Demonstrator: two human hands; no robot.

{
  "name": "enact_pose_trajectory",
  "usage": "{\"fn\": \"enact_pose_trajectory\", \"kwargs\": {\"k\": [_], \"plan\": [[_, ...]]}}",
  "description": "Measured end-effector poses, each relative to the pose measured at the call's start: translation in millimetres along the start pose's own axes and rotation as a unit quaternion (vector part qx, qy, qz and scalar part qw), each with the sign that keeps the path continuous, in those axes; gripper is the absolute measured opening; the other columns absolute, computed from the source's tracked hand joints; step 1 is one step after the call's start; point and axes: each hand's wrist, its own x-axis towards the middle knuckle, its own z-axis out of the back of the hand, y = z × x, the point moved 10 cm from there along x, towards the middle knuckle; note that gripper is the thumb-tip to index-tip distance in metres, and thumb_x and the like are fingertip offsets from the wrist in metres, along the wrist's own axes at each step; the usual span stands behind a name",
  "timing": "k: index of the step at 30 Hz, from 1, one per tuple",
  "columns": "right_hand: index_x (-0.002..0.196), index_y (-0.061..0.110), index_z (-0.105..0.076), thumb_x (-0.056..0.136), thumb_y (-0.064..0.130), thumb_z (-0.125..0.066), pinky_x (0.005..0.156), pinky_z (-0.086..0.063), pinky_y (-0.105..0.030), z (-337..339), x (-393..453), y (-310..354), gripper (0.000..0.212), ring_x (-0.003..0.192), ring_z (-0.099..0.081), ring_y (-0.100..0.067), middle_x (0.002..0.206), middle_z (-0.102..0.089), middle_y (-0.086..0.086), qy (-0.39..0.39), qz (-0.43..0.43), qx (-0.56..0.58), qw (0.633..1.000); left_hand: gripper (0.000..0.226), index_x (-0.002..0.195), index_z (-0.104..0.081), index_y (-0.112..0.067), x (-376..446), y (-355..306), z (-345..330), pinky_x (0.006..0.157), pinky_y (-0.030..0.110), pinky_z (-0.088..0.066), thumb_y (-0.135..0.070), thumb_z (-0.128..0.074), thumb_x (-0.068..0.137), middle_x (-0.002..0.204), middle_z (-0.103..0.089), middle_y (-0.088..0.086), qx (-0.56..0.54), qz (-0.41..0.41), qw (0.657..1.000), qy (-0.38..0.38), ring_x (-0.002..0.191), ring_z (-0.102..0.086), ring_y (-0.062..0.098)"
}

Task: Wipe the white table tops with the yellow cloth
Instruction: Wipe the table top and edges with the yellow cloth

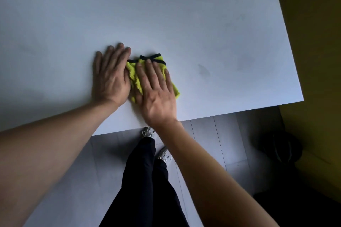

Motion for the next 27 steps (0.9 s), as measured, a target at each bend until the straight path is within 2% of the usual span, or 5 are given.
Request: {"fn": "enact_pose_trajectory", "kwargs": {"k": [3, 11, 21, 24, 27], "plan": [[0.157, 0.016, -0.032, 0.097, 0.044, -0.039, 0.125, -0.012, -0.049, 12.2, -1.4, -50.6, 0.067, 0.153, -0.019, -0.025, 0.164, -0.026, -0.01, -0.005, -0.038, -0.016, 0.999, 0.054, 0.157, -0.045, -0.018, -0.3, 0.7, -3.2, 0.129, 0.054, -0.014, -0.022, -0.034, 0.104, 0.167, -0.038, 0.004, 0.015, -0.006, 1.0, 0.008, 0.156, -0.032, 0.03], [0.159, 0.013, -0.022, 0.091, 0.048, -0.018, 0.125, -0.006, -0.051, 119.4, -20.4, -287.4, 0.077, 0.155, -0.012, -0.025, 0.166, -0.017, -0.01, -0.105, -0.364, -0.086, 0.921, 0.053, 0.157, -0.043, -0.018, -0.3, 0.0, -5.7, 0.13, 0.052, -0.012, -0.024, -0.031, 0.105, 0.168, -0.036, 0.003, 0.021, 0.011, 1.0, 0.012, 0.157, -0.028, 0.028], [0.153, 0.007, -0.037, 0.098, 0.036, -0.053, 0.123, -0.018, -0.047, 0.4, 35.3, -12.0, 0.064, 0.152, -0.023, -0.027, 0.162, -0.031, -0.013, -0.027, 0.0, 0.011, 1.0, 0.056, 0.154, -0.046, -0.007, -0.4, 0.9, -1.3, 0.129, 0.054, -0.017, -0.021, -0.033, 0.102, 0.165, -0.041, 0.008, 0.011, 0.01, 1.0, -0.012, 0.155, -0.034, 0.031], [0.153, 0.008, -0.038, 0.1, 0.036, -0.05, 0.123, -0.02, -0.047, 4.3, 39.7, -21.9, 0.061, 0.152, -0.025, -0.027, 0.161, -0.032, -0.013, -0.024, 0.035, 0.017, 0.999, 0.055, 0.154, -0.045, -0.006, 0.4, 0.8, -2.1, 0.129, 0.053, -0.017, -0.021, -0.034, 0.102, 0.165, -0.041, 0.008, 0.017, 0.006, 1.0, -0.011, 0.155, -0.034, 0.03], [0.153, 0.009, -0.037, 0.096, 0.038, -0.052, 0.124, -0.017, -0.049, 27.5, 45.4, -90.4, 0.066, 0.151, -0.026, -0.028, 0.161, -0.032, -0.012, -0.056, -0.04, -0.02, 0.997, 0.054, 0.157, -0.043, -0.012, -0.3, -0.1, -2.1, 0.129, 0.051, -0.016, -0.023, -0.032, 0.105, 0.167, -0.038, 0.005, 0.025, 0.012, 1.0, 0.0, 0.156, -0.032, 0.028]]}}
